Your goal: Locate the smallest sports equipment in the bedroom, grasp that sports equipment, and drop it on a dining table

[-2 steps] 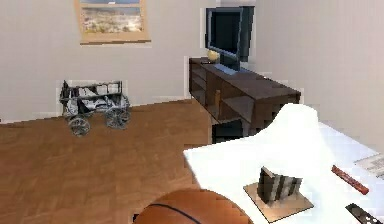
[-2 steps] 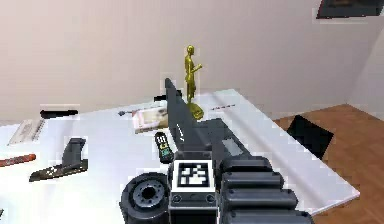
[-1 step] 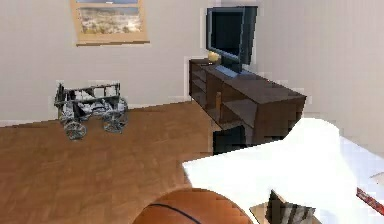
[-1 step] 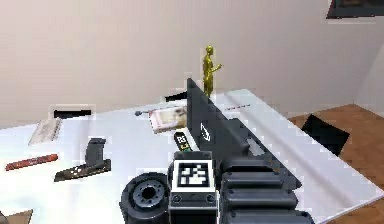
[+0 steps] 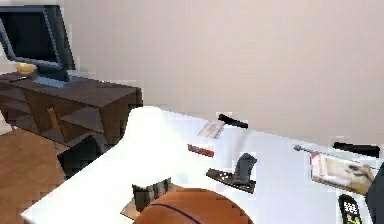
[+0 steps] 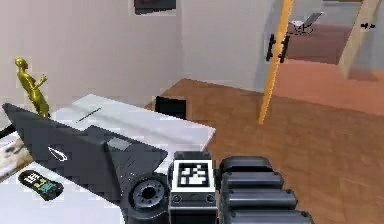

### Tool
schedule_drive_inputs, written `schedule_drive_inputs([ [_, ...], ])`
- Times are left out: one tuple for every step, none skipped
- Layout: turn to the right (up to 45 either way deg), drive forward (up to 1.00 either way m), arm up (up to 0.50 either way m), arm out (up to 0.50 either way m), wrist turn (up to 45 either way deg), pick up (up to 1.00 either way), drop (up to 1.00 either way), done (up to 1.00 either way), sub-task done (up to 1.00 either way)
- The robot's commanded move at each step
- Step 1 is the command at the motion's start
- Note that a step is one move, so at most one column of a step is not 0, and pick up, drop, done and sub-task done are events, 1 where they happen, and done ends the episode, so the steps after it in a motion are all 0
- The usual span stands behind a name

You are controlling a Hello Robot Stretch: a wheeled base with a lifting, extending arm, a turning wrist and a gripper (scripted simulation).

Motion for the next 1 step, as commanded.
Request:
schedule_drive_inputs([
  [45.0, 0.0, 0.0, 0.0, 0.0, 0.0, 0.0, 0.0, 0.0],
])
